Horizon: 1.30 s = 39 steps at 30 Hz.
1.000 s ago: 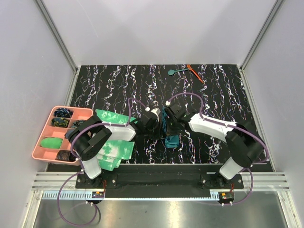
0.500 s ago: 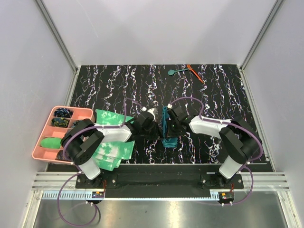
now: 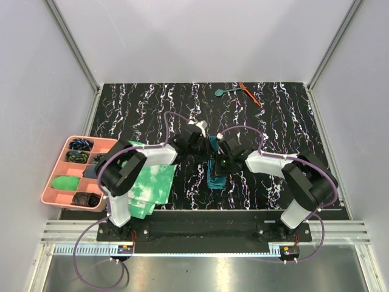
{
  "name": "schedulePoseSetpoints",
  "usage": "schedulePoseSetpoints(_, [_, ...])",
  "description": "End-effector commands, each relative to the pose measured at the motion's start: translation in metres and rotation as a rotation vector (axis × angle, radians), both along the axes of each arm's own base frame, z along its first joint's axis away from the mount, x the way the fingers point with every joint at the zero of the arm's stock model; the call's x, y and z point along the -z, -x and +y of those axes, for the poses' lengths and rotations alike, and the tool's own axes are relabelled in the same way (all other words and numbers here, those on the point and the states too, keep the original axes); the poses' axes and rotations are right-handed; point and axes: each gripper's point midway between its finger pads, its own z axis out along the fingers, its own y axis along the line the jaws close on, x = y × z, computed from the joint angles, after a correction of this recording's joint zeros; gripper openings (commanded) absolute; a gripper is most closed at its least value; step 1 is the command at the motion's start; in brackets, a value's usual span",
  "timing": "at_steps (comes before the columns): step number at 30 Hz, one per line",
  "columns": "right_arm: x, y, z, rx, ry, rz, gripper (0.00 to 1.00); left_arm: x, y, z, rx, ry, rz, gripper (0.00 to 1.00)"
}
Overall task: Fold the napkin into a case and place the utensils inside
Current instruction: Smooth out the smaller rectangle-folded napkin at the center of the board.
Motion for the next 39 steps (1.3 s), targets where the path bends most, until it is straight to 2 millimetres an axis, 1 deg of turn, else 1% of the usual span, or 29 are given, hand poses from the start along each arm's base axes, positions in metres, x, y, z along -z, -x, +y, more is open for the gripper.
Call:
schedulePoseSetpoints(1, [0.005,0.009,-0.008,-0.009,0.010,0.016,0.06,0.010,-0.014,-0.016,0.045,-0.002,-0.002,0.11])
schedulePoseSetpoints(3, [0.005,0.013,-0.009,-0.012,0.006,0.022,0.10,0.019,-0.022,-0.008,0.024,-0.043,0.003,0.10])
schedulePoseSetpoints(4, [0.005,0.014,-0.013,-0.004,0.007,0.030,0.14,0.024,-0.026,-0.003,0.012,-0.076,-0.016,0.10])
schedulePoseSetpoints(7, [-0.004,0.020,-0.020,0.016,-0.024,0.040,0.23,0.034,-0.030,0.010,0.013,-0.166,-0.038,0.09])
schedulePoseSetpoints(8, [-0.013,0.022,-0.022,0.022,-0.045,0.027,0.34,0.036,-0.029,0.011,0.015,-0.177,-0.035,0.09])
schedulePoseSetpoints(9, [-0.018,0.024,-0.025,0.029,-0.053,0.025,0.39,0.041,-0.025,0.014,0.018,-0.183,-0.030,0.09])
schedulePoseSetpoints(10, [-0.023,0.027,-0.028,0.037,-0.058,0.026,0.44,0.039,-0.023,0.015,0.017,-0.174,-0.029,0.09])
schedulePoseSetpoints(11, [-0.034,0.026,-0.031,0.046,-0.079,0.003,0.50,0.039,-0.021,0.015,0.015,-0.167,-0.028,0.09])
schedulePoseSetpoints(12, [-0.037,0.029,-0.034,0.056,-0.081,0.009,0.50,0.039,-0.017,0.017,0.010,-0.155,-0.018,0.09])
schedulePoseSetpoints(13, [-0.046,0.031,-0.034,0.053,-0.109,0.002,0.51,0.038,-0.014,0.017,0.011,-0.147,-0.016,0.09])
schedulePoseSetpoints(17, [-0.054,0.032,-0.035,0.066,-0.135,0.004,0.50,0.035,-0.005,0.019,0.011,-0.136,-0.014,0.09])
schedulePoseSetpoints(20, [-0.055,0.025,-0.034,0.073,-0.130,-0.005,0.42,0.034,0.001,0.020,0.013,-0.122,-0.004,0.09])
schedulePoseSetpoints(21, [-0.055,0.022,-0.033,0.076,-0.129,-0.005,0.35,0.033,0.003,0.020,0.013,-0.119,-0.001,0.09])
schedulePoseSetpoints(24, [-0.046,0.016,-0.029,0.079,-0.123,0.023,0.25,0.034,0.007,0.024,0.006,-0.124,0.002,0.09])
schedulePoseSetpoints(25, [-0.039,0.017,-0.025,0.070,-0.135,0.036,0.23,0.033,0.008,0.024,0.004,-0.123,0.005,0.09])
schedulePoseSetpoints(27, [-0.032,0.018,-0.023,0.079,-0.144,0.053,0.22,0.034,0.010,0.027,-0.003,-0.124,0.008,0.09])
schedulePoseSetpoints(28, [-0.022,0.019,-0.025,0.083,-0.140,0.064,0.21,0.033,0.011,0.027,-0.006,-0.121,0.011,0.09])
schedulePoseSetpoints(30, [-0.010,0.022,-0.029,0.093,-0.122,0.085,0.19,0.033,0.015,0.027,-0.006,-0.113,0.015,0.09])
schedulePoseSetpoints(31, [0.000,0.026,-0.036,0.106,-0.101,0.107,0.18,0.034,0.017,0.028,-0.006,-0.112,0.016,0.09])
schedulePoseSetpoints(33, [0.009,0.031,-0.047,0.137,-0.071,0.125,0.18,0.035,0.021,0.028,0.002,-0.112,0.017,0.09])
schedulePoseSetpoints(34, [0.015,0.034,-0.057,0.160,-0.062,0.136,0.18,0.035,0.022,0.028,0.008,-0.109,0.017,0.09])
schedulePoseSetpoints(36, [0.012,0.035,-0.061,0.168,-0.063,0.129,0.18,0.033,0.025,0.028,0.020,-0.106,0.004,0.09])
schedulePoseSetpoints(37, [0.009,0.031,-0.066,0.190,-0.044,0.105,0.19,0.031,0.024,0.028,0.022,-0.103,-0.011,0.10])
schedulePoseSetpoints(39, [0.005,0.031,-0.071,0.188,-0.016,0.099,0.20,0.025,0.024,0.027,0.043,-0.098,-0.039,0.13])
